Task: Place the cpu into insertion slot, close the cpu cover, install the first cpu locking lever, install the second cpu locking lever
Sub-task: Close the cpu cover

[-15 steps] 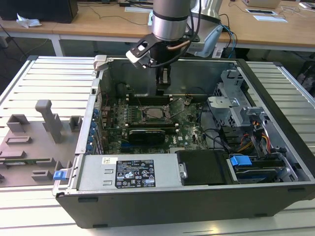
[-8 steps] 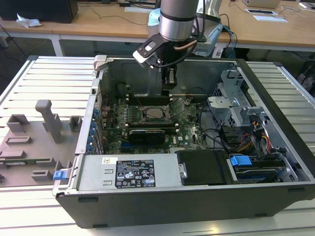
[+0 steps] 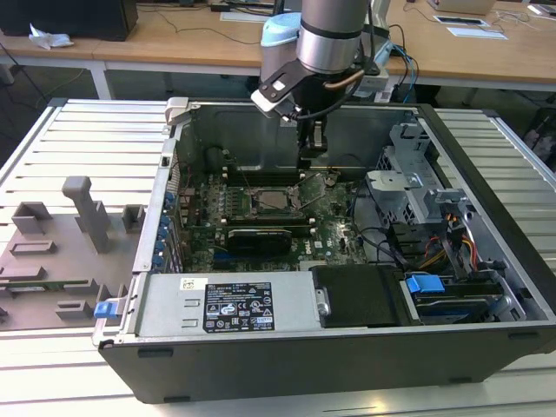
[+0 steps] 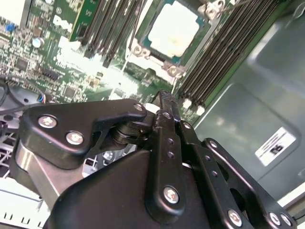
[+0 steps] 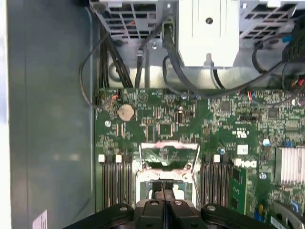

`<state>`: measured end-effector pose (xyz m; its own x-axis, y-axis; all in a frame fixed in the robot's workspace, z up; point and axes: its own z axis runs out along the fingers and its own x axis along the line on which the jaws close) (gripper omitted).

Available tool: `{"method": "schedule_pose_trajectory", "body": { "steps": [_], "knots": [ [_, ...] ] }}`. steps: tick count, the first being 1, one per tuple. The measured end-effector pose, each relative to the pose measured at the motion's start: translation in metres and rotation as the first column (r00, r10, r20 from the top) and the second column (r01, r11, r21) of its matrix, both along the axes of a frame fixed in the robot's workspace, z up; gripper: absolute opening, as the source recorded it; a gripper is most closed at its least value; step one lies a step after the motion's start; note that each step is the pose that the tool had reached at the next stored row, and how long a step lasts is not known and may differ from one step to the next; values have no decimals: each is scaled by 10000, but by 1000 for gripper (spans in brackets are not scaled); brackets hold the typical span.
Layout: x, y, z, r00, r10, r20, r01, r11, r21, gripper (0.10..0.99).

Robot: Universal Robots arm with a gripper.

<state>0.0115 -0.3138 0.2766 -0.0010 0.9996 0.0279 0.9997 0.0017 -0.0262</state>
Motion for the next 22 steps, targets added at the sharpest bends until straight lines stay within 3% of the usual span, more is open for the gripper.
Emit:
{"method": "schedule_pose_trajectory", "body": {
  "steps": [5, 9, 22],
  "knots": [
    [139, 0, 0, 10000, -2, -10, 2, 10000, 0, 106],
    [308, 0, 0, 10000, -2, -23, 2, 10000, -1, 106],
    [616, 0, 0, 10000, -2, -47, 2, 10000, 0, 106]
  ]
}}
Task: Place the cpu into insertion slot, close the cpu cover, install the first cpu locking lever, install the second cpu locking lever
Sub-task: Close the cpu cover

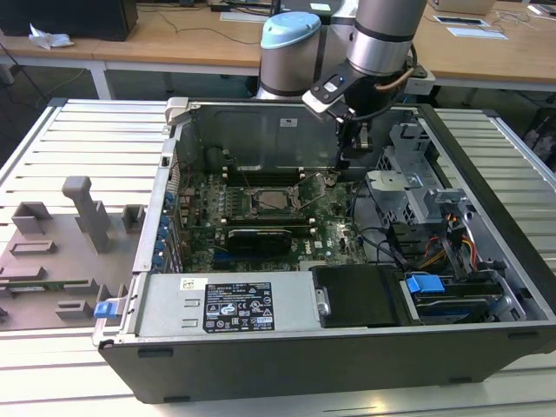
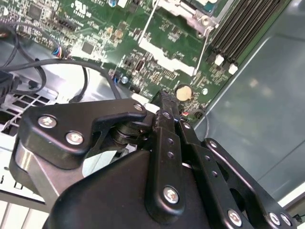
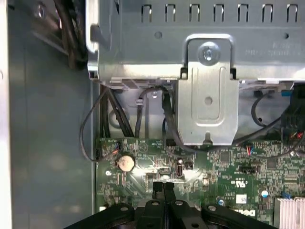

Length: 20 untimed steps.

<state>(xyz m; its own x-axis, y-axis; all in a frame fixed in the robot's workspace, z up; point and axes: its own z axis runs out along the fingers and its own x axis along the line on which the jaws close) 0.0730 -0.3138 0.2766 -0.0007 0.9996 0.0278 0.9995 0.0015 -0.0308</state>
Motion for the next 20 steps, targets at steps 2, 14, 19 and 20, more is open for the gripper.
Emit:
{"method": "schedule_pose_trajectory", "body": {
  "steps": [2, 14, 19, 20],
  "knots": [
    [43, 0, 0, 10000, 1, -4, -1, 10000, 0, 106],
    [172, 0, -5, 10000, 0, -13, 0, 10000, 1, 106],
    [173, 0, -44, 10000, 0, -13, 0, 10000, 1, 106],
    [173, 0, -57, 10000, 1, -13, -1, 10000, 0, 106]
  ]
}}
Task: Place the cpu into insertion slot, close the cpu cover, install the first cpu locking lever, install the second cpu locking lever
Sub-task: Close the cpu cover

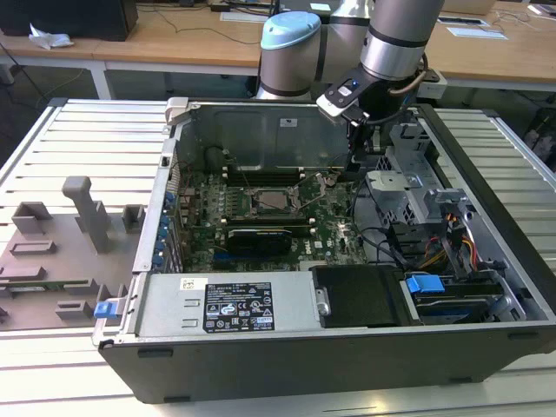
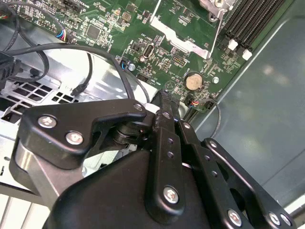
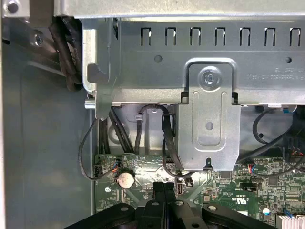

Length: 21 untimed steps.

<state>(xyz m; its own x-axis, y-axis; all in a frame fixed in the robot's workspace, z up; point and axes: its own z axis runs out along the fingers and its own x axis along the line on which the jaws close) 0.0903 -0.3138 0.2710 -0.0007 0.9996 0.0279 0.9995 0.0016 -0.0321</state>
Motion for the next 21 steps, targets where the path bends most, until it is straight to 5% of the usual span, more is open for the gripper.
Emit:
{"method": "schedule_pose_trajectory", "body": {
  "steps": [21],
  "knots": [
    [0, 0, -160, 10000, 0, 0, 0, 10000, 0, 106]
  ]
}}
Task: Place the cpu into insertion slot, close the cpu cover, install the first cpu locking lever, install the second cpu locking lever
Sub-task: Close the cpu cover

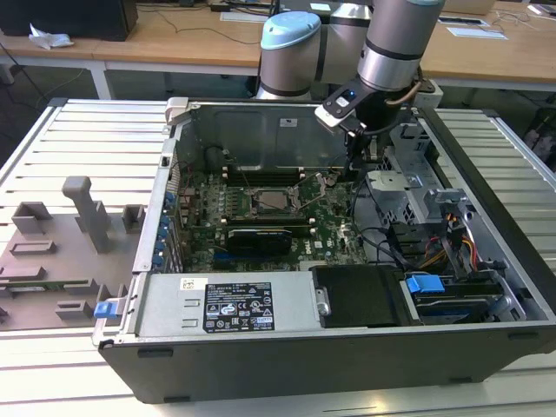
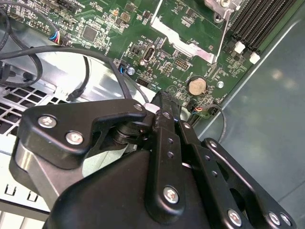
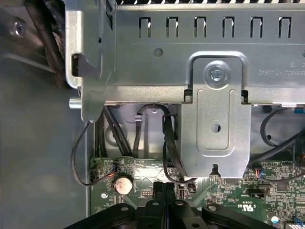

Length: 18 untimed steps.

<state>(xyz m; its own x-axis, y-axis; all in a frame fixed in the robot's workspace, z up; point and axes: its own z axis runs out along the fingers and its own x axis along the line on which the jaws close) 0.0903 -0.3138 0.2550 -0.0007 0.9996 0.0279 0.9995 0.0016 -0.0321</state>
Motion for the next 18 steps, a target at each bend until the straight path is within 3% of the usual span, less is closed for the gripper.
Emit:
{"method": "schedule_pose_trajectory", "body": {
  "steps": [18],
  "knots": [
    [-3, -1, -165, 10000, -3, -1, 3, 10000, -3, 106]
  ]
}}
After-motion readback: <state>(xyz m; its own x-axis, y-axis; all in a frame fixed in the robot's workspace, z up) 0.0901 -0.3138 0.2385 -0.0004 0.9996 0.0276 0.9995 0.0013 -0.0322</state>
